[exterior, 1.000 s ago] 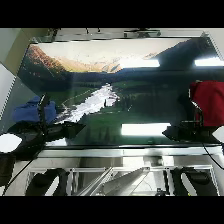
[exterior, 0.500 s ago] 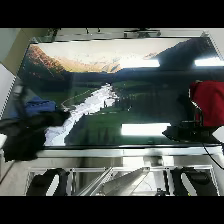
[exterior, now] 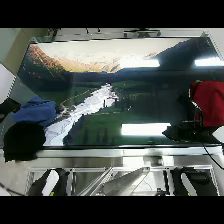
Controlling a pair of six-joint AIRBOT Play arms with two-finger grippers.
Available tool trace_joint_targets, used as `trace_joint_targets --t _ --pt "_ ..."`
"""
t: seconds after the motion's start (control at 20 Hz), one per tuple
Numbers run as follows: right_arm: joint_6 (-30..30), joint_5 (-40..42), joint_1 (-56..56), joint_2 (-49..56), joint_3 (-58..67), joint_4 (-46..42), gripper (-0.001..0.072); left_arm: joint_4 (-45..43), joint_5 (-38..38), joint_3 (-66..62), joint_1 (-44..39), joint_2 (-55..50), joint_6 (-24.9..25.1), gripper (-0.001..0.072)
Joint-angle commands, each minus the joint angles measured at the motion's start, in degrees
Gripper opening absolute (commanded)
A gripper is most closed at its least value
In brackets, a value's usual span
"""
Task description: Fold the shirts.
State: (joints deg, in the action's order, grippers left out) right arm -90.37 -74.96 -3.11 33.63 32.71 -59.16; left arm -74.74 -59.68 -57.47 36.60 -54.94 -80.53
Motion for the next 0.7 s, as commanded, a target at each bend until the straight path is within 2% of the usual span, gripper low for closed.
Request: trace_joint_targets --t 0.0,0.15,0.45,0.55,0.6,0.65 --pt "0.0 0.0 0.0 0.0 0.0 0.0 0.0017 -0.9 7.4 -0.4 2.4 -11.4 1.1 0.0715" --pt "0.0 0.0 0.0 0.0 0.0 0.0 0.0017 -5.7 12.8 -1.0 2.6 -19.9 1.0 0.0714" --pt "0.0 0.0 0.0 0.0 0.0 0.0 0.0017 -6.7 13.5 -10.5 0.9 -37.0 1.0 0.0714" --pt "0.0 0.0 0.0 0.0 0.0 0.0 0.0017 -6.6 11.3 -13.9 -0.5 -41.7 0.9 0.0702" --pt "0.0 0.0 0.0 0.0 0.0 0.0 0.0016 -6.6 8.6 -15.6 -1.2 -43.5 0.9 0.0586" --pt "0.0 0.0 0.0 0.0 0.0 0.0 0.0017 -6.6 4.6 -17.6 -1.9 -45.2 0.9 0.0277"
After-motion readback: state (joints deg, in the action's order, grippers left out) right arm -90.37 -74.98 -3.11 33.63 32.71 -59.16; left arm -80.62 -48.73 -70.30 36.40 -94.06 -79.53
